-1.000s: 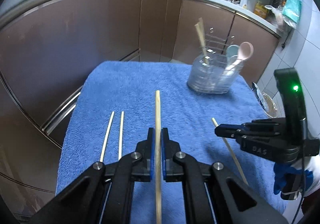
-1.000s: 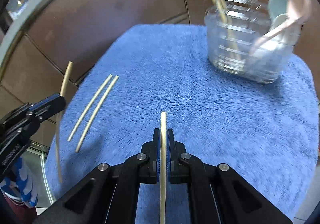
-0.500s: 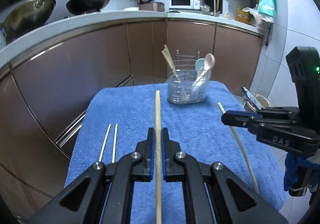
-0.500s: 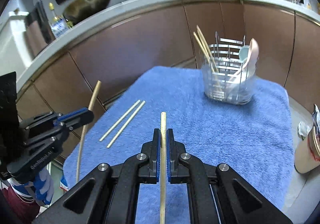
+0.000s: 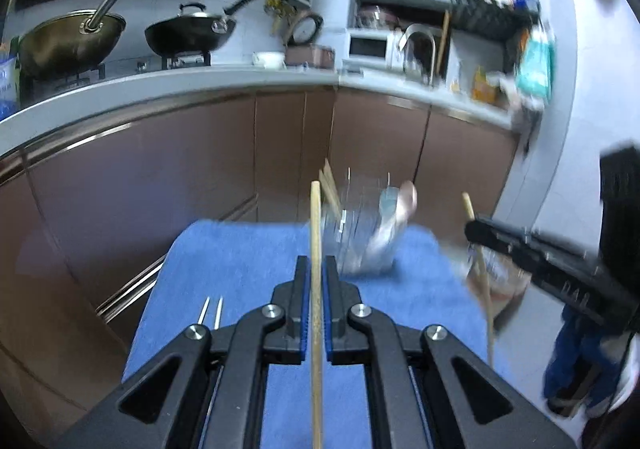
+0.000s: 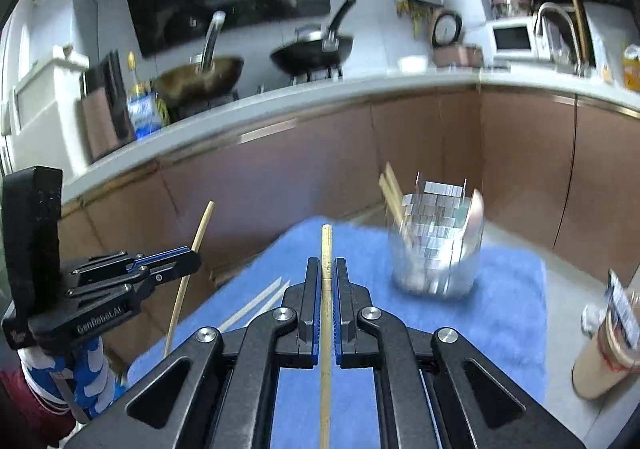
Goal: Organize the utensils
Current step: 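Carry both chopsticks up to the holder with the left and right tools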
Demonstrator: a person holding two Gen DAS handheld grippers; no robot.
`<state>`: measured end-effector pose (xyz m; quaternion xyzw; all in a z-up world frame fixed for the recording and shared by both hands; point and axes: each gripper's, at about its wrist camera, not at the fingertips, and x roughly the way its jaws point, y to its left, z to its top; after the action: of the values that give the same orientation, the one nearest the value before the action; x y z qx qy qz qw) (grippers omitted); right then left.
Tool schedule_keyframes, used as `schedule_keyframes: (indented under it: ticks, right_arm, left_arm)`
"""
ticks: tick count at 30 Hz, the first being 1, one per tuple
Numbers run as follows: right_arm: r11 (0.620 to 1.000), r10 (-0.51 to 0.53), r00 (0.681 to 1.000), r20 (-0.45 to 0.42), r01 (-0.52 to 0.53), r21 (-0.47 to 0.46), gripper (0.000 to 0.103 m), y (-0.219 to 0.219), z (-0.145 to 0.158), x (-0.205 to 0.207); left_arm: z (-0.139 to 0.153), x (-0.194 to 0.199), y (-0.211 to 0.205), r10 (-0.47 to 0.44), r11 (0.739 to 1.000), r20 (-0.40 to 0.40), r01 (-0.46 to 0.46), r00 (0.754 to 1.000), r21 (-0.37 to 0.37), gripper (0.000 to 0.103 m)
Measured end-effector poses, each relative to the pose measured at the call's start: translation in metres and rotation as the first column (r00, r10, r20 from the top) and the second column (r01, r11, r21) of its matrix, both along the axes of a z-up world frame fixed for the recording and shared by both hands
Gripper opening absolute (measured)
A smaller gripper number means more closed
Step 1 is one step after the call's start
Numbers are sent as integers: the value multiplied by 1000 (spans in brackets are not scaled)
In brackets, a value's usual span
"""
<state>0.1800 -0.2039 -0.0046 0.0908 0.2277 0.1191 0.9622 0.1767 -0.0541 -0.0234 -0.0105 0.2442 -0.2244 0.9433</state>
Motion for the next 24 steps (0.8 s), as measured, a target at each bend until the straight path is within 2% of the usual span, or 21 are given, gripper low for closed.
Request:
schedule_keyframes:
  ticks: [4,7,12,17,24]
  right_arm:
    - [999,-43,991,127,43,0,5,-21,25,31]
    - [997,-74,973,217,72,17,5,-36,41,57]
    - [992,-124,931,344,117,40,5,-52,55,103]
    - [985,-170,902,397,167,42,5,-67,41,149]
    - [980,-199,898,392,182,80,5,-83,8,195]
  left_arm:
    - [30,42,-7,-10,992,52,16,999,-123,5]
    - [50,78,-23,-29,973,96,50,995,-225,5]
    - [60,139,-58,-25,939,137,70,990,-335,5]
    - [42,185,-90,1,931,145,52,989,-361,5]
    - [-2,226,-116,55,940,128,-8,990,-340,5]
